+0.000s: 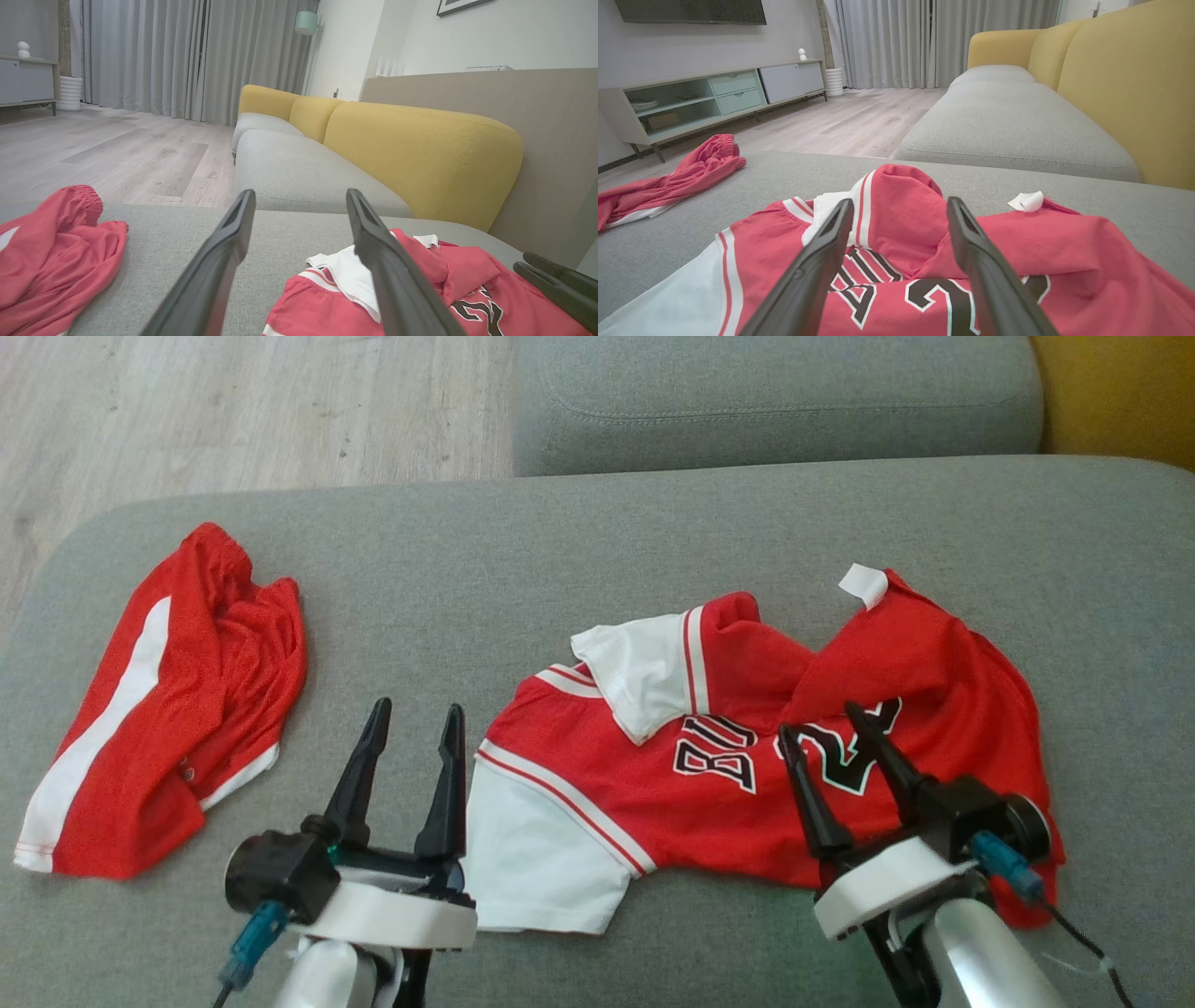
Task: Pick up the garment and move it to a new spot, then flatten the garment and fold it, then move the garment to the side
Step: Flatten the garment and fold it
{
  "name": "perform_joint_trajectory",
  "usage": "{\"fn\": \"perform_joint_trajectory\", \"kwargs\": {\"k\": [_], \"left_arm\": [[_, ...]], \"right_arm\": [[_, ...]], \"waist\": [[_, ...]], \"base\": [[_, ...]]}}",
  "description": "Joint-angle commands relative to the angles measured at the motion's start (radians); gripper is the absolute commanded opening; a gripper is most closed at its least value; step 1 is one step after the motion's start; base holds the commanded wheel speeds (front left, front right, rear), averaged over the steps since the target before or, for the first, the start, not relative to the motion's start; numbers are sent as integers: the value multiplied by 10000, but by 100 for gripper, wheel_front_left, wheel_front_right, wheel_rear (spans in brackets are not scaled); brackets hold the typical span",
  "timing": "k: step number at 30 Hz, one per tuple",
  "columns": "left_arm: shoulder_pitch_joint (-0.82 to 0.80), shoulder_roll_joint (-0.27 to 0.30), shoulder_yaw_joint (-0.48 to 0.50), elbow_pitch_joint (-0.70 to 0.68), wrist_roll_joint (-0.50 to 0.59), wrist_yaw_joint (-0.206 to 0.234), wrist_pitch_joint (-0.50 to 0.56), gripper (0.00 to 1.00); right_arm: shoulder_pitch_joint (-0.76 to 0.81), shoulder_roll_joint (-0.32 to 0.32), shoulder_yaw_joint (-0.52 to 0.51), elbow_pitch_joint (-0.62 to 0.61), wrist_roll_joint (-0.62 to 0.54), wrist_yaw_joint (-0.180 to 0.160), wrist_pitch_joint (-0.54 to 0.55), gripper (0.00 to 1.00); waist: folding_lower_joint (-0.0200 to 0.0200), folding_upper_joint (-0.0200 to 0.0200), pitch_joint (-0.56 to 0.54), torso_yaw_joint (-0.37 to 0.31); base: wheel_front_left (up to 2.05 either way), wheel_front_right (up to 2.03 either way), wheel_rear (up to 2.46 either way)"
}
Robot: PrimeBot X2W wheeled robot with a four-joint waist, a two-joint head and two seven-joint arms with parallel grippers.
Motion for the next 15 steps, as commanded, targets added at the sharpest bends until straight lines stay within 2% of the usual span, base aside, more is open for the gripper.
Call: {"fn": "perform_joint_trajectory", "kwargs": {"k": [1,9,15], "left_arm": [[-223,1,251,-364,67,-18,-95,100],[-410,1,74,-346,112,-74,-95,100],[-567,1,-59,-278,-2,-94,-95,100]], "right_arm": [[-207,132,135,-496,-123,-7,-113,100],[-266,189,386,-1003,-590,-7,192,100],[-1006,192,1178,-432,-889,-7,1021,100]], "waist": [[1,0,5,-1],[1,0,303,337],[1,0,714,851]], "base": [[0,0,0],[0,0,0],[0,0,0]]}}
